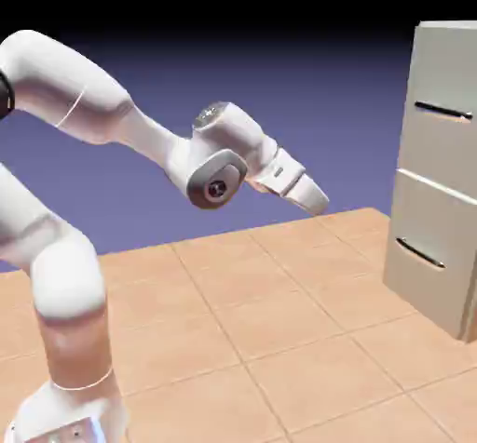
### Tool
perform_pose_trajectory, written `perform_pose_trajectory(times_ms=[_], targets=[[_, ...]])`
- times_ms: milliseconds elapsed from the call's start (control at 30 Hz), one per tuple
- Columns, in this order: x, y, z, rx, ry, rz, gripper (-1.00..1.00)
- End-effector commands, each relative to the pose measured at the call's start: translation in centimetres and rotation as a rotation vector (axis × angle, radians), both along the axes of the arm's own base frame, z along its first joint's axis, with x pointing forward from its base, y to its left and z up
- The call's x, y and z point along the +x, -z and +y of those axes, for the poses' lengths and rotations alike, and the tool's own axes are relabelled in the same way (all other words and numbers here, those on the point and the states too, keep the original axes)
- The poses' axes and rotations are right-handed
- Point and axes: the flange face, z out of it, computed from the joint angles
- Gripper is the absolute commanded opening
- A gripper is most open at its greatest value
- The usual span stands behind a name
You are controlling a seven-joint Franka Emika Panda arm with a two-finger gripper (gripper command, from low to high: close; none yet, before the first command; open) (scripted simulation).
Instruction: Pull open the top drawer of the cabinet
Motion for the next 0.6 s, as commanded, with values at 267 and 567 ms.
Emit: perform_pose_trajectory(times_ms=[267, 567], targets=[[5.9, 4.2, -5.8, 0.380, 0.320, 0.138, 0.00], [10.1, 9.6, -11.1, 0.643, 0.669, 0.211, 0.00]])
